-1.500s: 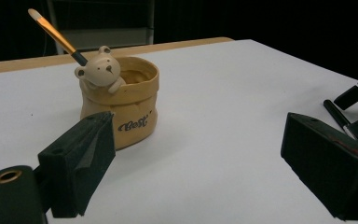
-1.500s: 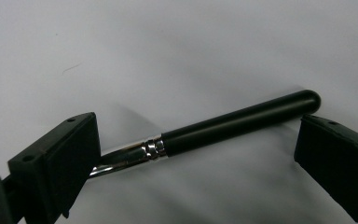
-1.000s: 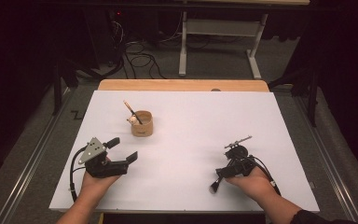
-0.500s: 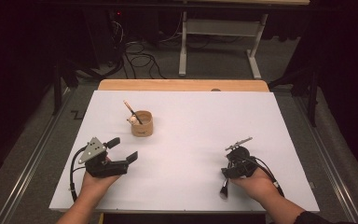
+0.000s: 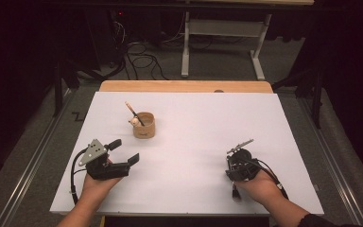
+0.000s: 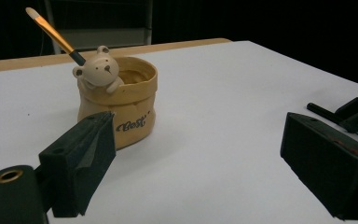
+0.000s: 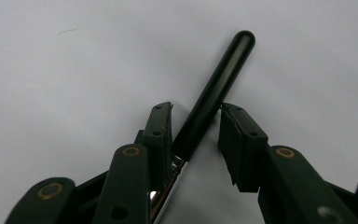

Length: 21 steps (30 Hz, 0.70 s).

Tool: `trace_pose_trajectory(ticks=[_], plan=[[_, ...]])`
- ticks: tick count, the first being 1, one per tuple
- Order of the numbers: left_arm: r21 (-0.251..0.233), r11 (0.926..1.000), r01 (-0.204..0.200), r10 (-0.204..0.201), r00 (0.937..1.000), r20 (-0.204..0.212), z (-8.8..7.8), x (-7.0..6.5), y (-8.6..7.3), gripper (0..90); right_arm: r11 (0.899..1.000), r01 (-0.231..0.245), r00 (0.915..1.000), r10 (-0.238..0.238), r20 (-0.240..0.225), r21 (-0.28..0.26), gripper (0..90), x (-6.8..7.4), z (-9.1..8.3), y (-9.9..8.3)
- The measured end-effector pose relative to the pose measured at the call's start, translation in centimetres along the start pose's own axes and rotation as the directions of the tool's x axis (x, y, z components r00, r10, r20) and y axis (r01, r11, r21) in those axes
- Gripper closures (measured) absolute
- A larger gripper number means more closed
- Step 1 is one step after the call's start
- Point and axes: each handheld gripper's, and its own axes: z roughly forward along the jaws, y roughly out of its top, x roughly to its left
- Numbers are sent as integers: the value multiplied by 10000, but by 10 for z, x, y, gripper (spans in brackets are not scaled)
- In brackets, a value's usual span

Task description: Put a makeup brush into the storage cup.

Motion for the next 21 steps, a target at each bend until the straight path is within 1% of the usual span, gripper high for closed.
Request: trace_pose_trajectory(ticks=[12,14,21], plan=[[-1,10000,21,-21,10000,-9,0,0,0,110,9999,94,9999,-93,-102,62,740,0,0,1],[-20,10000,27,-27,10000,-22,0,0,0,110,9999,87,9999,-87,-56,115,745,0,0,2],[-22,10000,31,-31,10000,-20,0,0,0,110,9999,55,9999,-53,-157,138,764,-1,0,2]])
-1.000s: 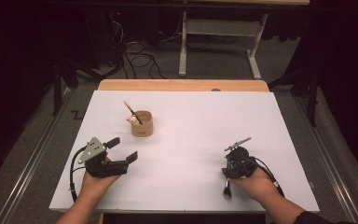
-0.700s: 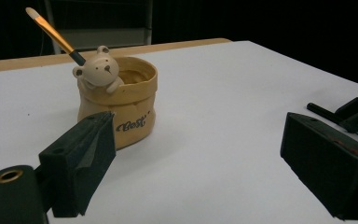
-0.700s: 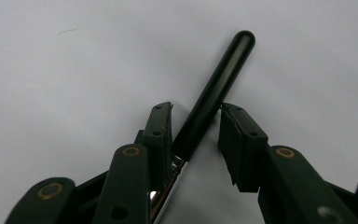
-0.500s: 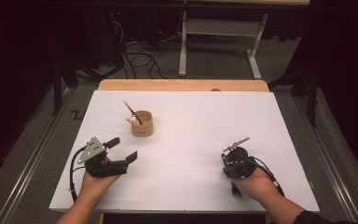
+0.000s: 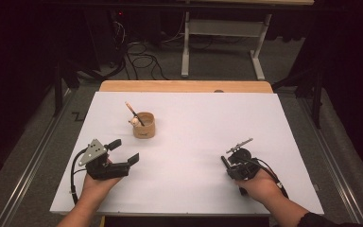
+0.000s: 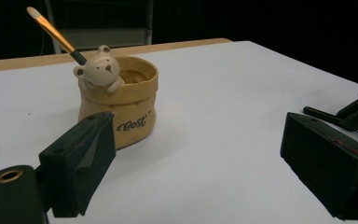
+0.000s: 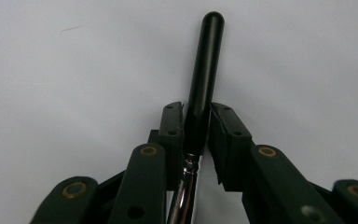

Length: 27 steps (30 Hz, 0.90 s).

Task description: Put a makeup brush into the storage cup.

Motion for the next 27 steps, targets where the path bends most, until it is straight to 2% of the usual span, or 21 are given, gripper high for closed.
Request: trace_pose_trajectory(ticks=[20,27], plan=[[-84,10000,14,-14,10000,-8,0,-1,0,111,10000,1,10000,-1,-70,30,794,-1,1,0],[-92,10000,-23,23,10000,6,0,-1,0,111,9999,148,9999,-148,-68,23,803,-1,2,0]])
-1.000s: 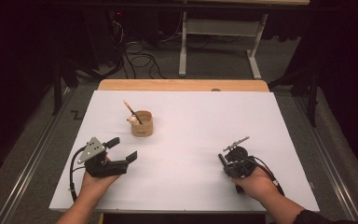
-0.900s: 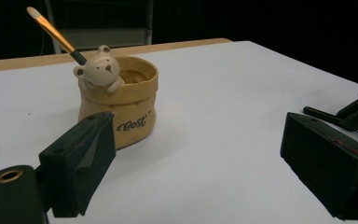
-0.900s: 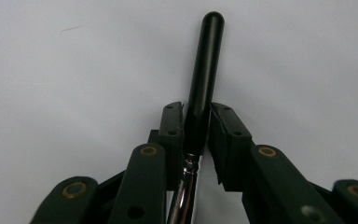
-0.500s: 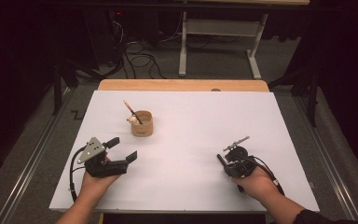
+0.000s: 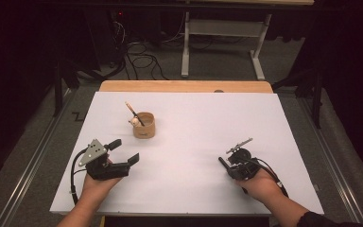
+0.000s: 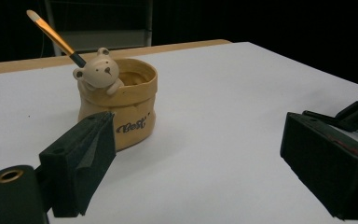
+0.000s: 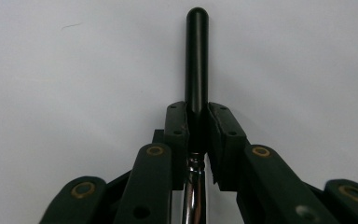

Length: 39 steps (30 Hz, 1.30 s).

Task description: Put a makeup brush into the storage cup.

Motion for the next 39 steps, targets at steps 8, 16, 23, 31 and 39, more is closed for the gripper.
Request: trace_pose_trajectory(ticks=[8,16,23,31,39], plan=[[-7,10000,-44,44,10000,-1,0,-1,0,114,9998,156,9998,-156,-96,-79,807,0,-1,-1],[-84,9999,-96,96,9999,-74,-1,-1,0,115,9991,195,9993,-206,-308,-368,807,-4,-9,4],[-169,9998,-134,132,9999,-96,-1,-1,1,115,9979,391,9989,-403,-234,-516,806,-8,-25,11],[-213,9995,-216,213,9997,-119,-1,-2,1,116,9968,490,9981,-512,-347,-630,807,-15,-39,13],[-71,9987,-504,502,9984,-262,0,-6,2,117,9936,983,9935,-1012,-527,-548,807,-13,-45,13]])
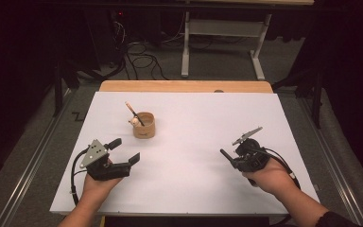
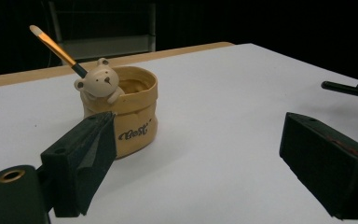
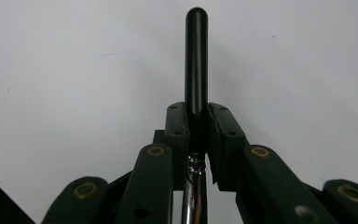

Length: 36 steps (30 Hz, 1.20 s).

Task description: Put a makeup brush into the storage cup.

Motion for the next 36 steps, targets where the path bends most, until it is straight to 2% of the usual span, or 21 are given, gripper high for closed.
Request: trace_pose_trajectory(ticks=[4,10,18,23,33,36], plan=[[35,9993,-365,365,9993,-114,1,-5,0,121,9999,168,9998,-168,-140,-24,807,4,-3,4],[100,9959,-898,900,9958,-180,2,-9,0,147,9976,684,9966,-687,-457,-82,807,10,-6,14],[137,9932,-1157,1159,9931,-169,5,-13,1,165,9920,1247,9876,-1259,-937,-182,806,20,-7,30],[152,9906,-1359,1362,9905,-210,6,-16,1,165,9859,1664,9801,-1670,-1074,-144,807,27,-5,37],[98,9841,-1771,1774,9835,-349,10,-23,3,165,9779,2068,9689,-2089,-1323,-296,807,37,-4,44],[192,9817,-1896,1902,9812,-314,13,-25,5,165,9776,2085,9686,-2107,-1324,-303,807,38,-5,45]])
